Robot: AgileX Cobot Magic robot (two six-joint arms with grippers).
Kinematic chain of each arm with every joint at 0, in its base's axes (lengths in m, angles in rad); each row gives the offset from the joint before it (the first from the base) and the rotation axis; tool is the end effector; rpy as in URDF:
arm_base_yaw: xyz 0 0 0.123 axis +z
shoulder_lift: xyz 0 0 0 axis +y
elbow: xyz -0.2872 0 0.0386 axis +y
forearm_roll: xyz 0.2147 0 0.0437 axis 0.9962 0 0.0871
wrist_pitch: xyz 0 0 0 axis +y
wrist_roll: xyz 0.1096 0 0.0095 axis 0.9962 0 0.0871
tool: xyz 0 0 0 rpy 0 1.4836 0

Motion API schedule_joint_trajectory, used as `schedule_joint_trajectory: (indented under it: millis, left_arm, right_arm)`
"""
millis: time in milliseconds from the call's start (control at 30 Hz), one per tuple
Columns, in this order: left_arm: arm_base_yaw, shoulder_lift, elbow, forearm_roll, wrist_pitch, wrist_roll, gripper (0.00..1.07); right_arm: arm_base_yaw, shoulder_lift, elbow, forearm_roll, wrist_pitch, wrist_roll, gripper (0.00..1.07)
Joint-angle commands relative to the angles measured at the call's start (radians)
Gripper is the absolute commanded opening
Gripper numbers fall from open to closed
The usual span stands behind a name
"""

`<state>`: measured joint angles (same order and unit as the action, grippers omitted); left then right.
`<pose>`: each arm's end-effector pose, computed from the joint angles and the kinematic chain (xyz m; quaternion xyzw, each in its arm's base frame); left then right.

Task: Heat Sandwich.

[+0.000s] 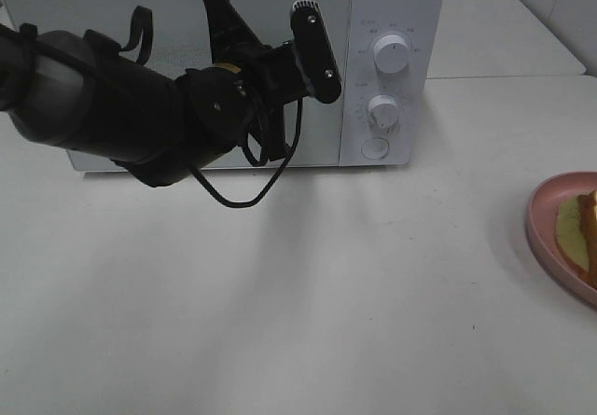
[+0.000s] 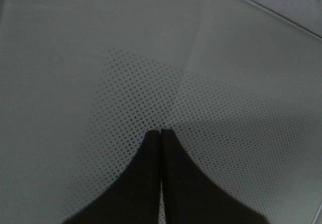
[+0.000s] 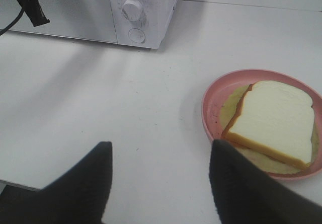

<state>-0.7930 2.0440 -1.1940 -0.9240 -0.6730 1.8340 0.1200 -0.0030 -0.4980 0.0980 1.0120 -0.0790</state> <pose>0.3411 -0.2684 0.1990 0.5258 0.5982 0.2743 0.5389 -0.0209 0.0067 0.2572 -0.0841 0.8348 0.0601 0.5408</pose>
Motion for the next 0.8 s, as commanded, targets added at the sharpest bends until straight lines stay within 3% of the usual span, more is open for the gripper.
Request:
schedule_joint_trajectory:
  millis: [33,133,233,300,333,400,467,500,600,633,667,733,767,800]
  left_arm:
    - [0.001,-0.034,0.020,-0.043,-0.154,-0.054,0.00]
    - [-0.010,-0.059,0.057,-0.045,-0.154,-0.095,0.00]
    - [-0.024,-0.124,0.155,-0.045,-0.149,-0.227,0.00]
    - [-0.029,-0.139,0.180,-0.045,-0.148,-0.259,0.00]
    - [-0.034,-0.184,0.227,-0.046,-0.144,-0.337,0.00]
    - [-0.041,-0.234,0.275,-0.045,-0.119,-0.416,0.00]
    - [-0.042,-0.256,0.292,-0.044,-0.103,-0.447,0.00]
    - [-0.043,-0.306,0.329,-0.038,-0.069,-0.516,0.00]
    - [-0.043,-0.392,0.387,-0.010,-0.019,-0.629,0.00]
    - [-0.043,-0.392,0.387,-0.010,-0.019,-0.629,0.00]
    - [-0.043,-0.446,0.421,0.026,0.021,-0.696,0.00]
    - [-0.043,-0.506,0.455,0.076,0.081,-0.772,0.00]
    - [-0.043,-0.506,0.455,0.076,0.081,-0.772,0.00]
    - [-0.043,-0.560,0.480,0.130,0.152,-0.835,0.00]
  right_arm:
    - [0.000,-0.029,0.002,-0.002,-0.015,-0.003,0.58]
    - [0.000,-0.029,0.002,-0.002,-0.015,-0.003,0.58]
    - [0.000,-0.029,0.002,-0.002,-0.015,-0.003,0.58]
    - [0.000,-0.029,0.002,-0.002,-0.015,-0.003,0.58]
    - [0.000,-0.029,0.002,-0.002,-0.015,-0.003,0.58]
    - [0.000,-0.029,0.002,-0.002,-0.015,-0.003,0.58]
    - [0.000,-0.029,0.002,-0.002,-0.015,-0.003,0.58]
    - [0.000,-0.029,0.002,-0.002,-0.015,-0.003,0.58]
    - [0.000,-0.029,0.002,-0.002,-0.015,-0.003,0.58]
    - [0.000,-0.029,0.002,-0.002,-0.015,-0.003,0.58]
    - [0.000,-0.029,0.002,-0.002,-0.015,-0.003,0.58]
    - [0.000,-0.029,0.002,-0.002,-0.015,-0.003,0.58]
    - [0.000,-0.029,0.002,-0.002,-0.015,-0.003,0.58]
    - [0.000,-0.029,0.002,-0.002,-0.015,-0.003,0.58]
